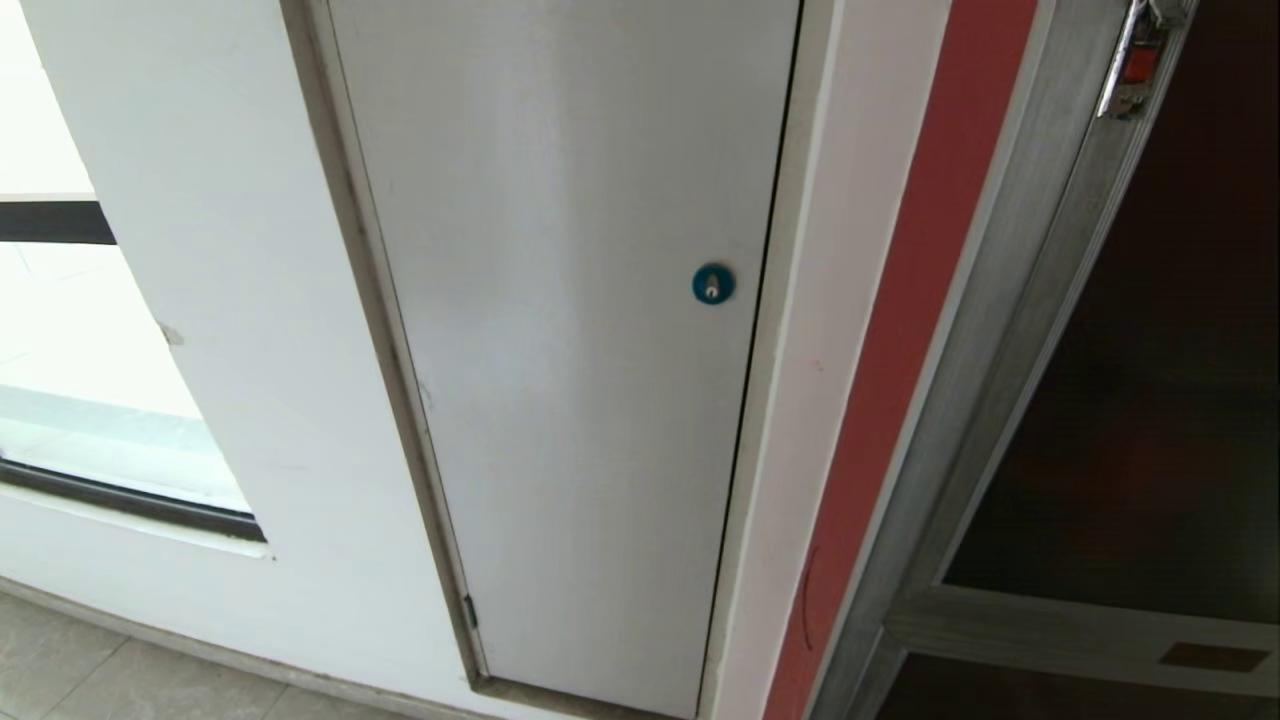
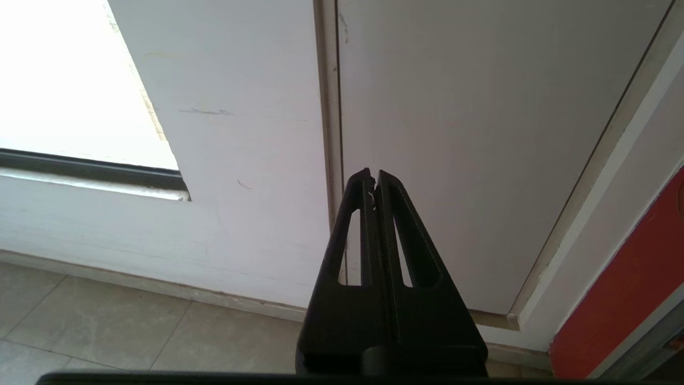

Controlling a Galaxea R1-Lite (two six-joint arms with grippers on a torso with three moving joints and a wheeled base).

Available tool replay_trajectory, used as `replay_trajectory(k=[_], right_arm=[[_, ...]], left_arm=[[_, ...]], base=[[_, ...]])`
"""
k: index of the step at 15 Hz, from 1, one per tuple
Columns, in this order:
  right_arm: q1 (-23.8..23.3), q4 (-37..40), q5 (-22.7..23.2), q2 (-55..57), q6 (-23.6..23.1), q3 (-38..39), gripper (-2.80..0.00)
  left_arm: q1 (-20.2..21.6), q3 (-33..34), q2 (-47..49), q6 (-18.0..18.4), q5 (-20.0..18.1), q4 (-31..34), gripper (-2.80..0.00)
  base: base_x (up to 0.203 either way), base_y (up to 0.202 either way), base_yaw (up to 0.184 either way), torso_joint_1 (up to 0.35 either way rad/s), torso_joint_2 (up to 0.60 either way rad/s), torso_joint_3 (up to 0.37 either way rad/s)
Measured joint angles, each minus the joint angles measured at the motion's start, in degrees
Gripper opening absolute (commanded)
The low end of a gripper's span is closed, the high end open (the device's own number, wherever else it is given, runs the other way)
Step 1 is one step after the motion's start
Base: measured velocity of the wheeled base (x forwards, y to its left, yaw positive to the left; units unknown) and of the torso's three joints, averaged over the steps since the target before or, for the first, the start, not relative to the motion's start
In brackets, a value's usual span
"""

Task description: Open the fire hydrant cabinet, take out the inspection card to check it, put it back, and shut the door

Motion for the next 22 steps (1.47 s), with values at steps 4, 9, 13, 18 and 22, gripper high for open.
replay_trajectory(k=[4, 9, 13, 18, 22], right_arm=[[0.09, 3.23, -3.75, -1.62, -0.15, 0.73, -2.8], [0.13, 8.38, -3.6, -0.72, -0.44, 0.27, -2.8], [0.04, 11.39, -3.54, 0.67, -0.6, -0.72, -2.8], [-0.08, 11.98, -3.43, 2.32, -0.63, -0.93, -2.8], [-1.32, 12.35, -3.27, 3.53, -0.63, -1.59, -2.8]], left_arm=[[0.0, 0.0, 0.0, 0.0, -0.01, 0.0, -2.8], [0.0, 0.0, 0.0, 0.0, -0.01, -0.01, -2.8], [0.0, 0.0, 0.0, 0.02, -0.01, 0.0, -2.8], [0.0, 0.0, 0.0, 0.0, 0.0, -0.02, -2.8], [0.0, 0.0, 0.0, 0.0, -0.01, -0.02, -2.8]], base=[[0.0, 0.0, 0.0, 0.0, 0.0, 0.0], [0.0, 0.0, 0.0, 0.0, 0.0, 0.0], [0.0, 0.0, 0.0, 0.0, 0.0, 0.0], [0.0, 0.0, 0.0, 0.0, 0.0, 0.0], [0.0, 0.0, 0.0, 0.0, 0.0, 0.0]])
